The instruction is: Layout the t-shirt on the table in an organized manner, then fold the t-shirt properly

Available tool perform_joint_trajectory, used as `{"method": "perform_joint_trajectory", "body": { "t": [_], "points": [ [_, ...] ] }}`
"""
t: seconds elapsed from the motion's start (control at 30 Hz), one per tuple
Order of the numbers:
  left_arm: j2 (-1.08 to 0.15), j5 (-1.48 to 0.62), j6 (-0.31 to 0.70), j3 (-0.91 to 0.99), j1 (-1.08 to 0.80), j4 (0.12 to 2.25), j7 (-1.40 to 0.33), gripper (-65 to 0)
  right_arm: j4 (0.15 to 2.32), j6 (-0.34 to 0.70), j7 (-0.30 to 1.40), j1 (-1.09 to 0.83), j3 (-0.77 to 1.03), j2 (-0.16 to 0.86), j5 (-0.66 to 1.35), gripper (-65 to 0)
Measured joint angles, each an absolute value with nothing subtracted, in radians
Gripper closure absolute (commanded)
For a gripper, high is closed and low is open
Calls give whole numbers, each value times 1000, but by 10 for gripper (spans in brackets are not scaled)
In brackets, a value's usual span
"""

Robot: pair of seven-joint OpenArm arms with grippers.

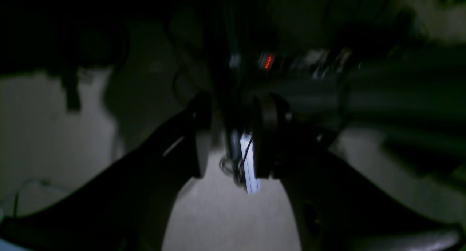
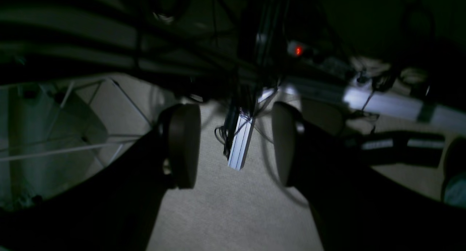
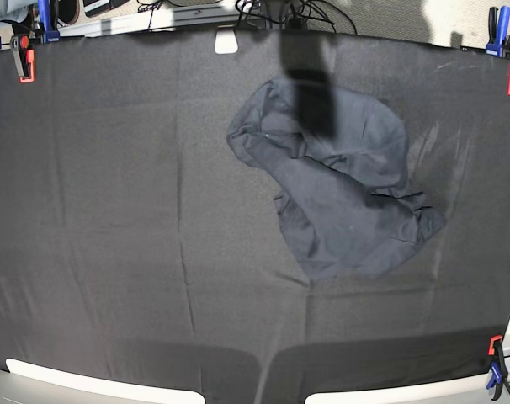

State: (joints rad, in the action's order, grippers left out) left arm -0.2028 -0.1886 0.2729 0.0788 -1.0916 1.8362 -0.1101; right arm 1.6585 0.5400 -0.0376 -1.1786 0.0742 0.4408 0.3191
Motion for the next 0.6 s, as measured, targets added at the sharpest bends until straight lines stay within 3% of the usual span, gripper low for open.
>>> {"method": "perform_joint_trajectory", "body": {
  "t": [0.27,0.6],
  "points": [
    [-203,-185,273,79,-1092,2043,-101,-181,1756,646,-31,-1180,136,441,393,-309],
    [-203,-184,274,79,-983,2141,-105,-181,1915,662,-28,-1135,191,443,393,-309]
  ]
}}
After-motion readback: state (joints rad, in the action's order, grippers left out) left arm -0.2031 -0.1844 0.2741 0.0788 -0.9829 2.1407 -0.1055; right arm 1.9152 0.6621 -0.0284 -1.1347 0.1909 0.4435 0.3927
